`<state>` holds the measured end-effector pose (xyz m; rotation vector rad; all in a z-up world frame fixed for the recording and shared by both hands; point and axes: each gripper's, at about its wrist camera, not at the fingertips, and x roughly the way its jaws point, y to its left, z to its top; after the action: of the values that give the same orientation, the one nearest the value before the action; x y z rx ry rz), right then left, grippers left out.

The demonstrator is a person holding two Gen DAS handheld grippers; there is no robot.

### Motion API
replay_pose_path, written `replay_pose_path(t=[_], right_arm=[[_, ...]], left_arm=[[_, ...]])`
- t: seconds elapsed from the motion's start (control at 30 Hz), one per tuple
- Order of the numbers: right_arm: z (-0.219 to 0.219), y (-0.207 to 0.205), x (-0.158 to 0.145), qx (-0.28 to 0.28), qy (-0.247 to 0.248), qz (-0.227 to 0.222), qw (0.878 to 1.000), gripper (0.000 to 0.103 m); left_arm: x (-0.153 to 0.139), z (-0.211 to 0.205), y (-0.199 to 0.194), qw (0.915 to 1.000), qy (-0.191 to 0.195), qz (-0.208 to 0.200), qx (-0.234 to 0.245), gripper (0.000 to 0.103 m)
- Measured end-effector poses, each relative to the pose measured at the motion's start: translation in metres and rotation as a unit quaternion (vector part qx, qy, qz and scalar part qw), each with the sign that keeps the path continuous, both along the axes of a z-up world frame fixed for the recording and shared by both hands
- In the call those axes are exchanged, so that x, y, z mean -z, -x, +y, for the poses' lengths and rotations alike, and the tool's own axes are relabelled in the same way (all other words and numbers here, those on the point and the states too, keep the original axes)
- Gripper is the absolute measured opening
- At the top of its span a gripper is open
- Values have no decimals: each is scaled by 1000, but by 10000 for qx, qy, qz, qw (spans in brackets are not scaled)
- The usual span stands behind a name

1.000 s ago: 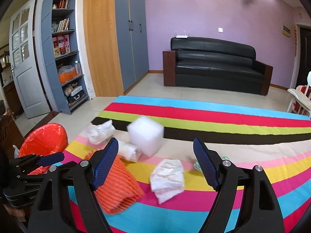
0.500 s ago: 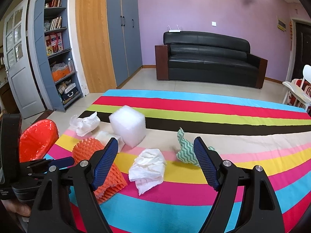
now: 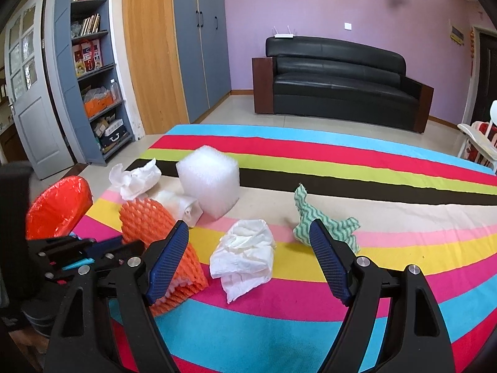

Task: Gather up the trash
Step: 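Grasp the orange foam net with the left tool while the right tool grasps the white tissue, then carry the foam net and tissue over the red bin and open both tools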

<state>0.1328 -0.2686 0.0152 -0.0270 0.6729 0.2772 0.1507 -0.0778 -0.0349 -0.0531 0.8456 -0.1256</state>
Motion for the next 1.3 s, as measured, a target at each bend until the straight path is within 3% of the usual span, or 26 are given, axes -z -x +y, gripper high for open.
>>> replay_pose_path(t=[0.47, 0.77, 1.03, 1.3], right_arm=[[16, -16, 27, -121, 236, 430, 9987, 73], [26, -29, 44, -155, 462, 758, 9959, 58], [30, -32, 47, -178, 549, 802, 9951, 28], [31, -24, 33, -198, 411, 611, 9971, 23]], left_arm=[[-38, 46, 21, 9968, -161, -566, -536, 16], [-51, 81, 30, 9935, -118, -710, -887, 16], [-58, 95, 35, 9912, -69, -774, -1074, 16], [-64, 105, 40, 9888, -77, -853, -1223, 16]])
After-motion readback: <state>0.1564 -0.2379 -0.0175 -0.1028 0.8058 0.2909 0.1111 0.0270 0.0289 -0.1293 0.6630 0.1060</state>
